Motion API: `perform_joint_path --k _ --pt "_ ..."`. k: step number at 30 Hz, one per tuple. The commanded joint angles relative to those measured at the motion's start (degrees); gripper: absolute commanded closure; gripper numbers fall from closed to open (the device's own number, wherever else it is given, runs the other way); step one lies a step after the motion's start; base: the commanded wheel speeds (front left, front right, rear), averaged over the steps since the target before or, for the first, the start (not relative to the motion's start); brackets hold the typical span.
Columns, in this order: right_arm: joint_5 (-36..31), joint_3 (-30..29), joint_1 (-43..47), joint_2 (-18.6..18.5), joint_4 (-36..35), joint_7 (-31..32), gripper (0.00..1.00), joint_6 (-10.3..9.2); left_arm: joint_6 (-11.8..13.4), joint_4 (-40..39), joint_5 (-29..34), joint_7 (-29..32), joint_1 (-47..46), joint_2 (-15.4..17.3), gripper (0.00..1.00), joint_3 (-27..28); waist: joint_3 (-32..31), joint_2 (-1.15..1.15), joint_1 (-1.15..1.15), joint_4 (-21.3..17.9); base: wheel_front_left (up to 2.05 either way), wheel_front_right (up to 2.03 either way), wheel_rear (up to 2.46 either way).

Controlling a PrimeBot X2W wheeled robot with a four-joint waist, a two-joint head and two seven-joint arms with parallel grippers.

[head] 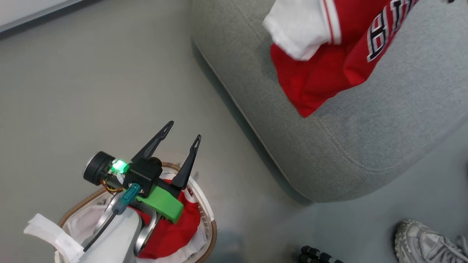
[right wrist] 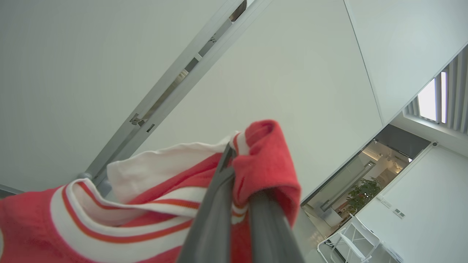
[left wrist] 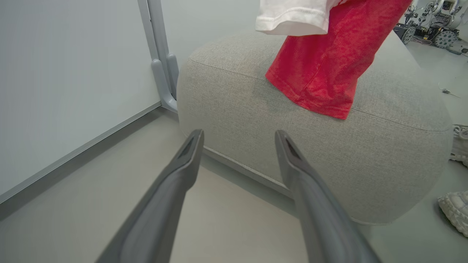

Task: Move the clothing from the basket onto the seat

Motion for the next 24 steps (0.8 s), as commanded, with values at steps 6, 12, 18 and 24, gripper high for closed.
perform_joint_path --k 6,12,18,24 --pt "-5.22 -9.28 -4.73 -3.0 1.87 3.34 1.0 -0.1 -0.12 -1.05 -1.52 0.03 -2.64 1.67 0.0 -0.45 8.62 0.0 -0.01 8.89 0.0 0.0 0.0" --pt "-10.41 -19.31 -4.22 -3.26 2.62 4.57 1.0 -0.1 -0.11 -1.5 -2.11 0.03 -3.72 2.47 0.0 -0.23 11.33 0.0 -0.01 11.8 0.0 0.0 0.0" --pt "-15.62 -27.62 0.89 1.02 4.29 5.42 1.0 -0.1 -0.12 -1.25 -2.71 0.04 -4.32 2.86 0.0 0.26 12.55 0.0 -0.01 13.17 0.0 0.0 0.0" --pt "-18.91 -31.84 7.62 6.98 8.36 2.32 0.63 -0.1 -0.12 -0.15 -3.0 0.03 -3.99 2.53 0.0 0.86 11.61 0.0 -0.01 13.39 0.0 0.0 0.0"
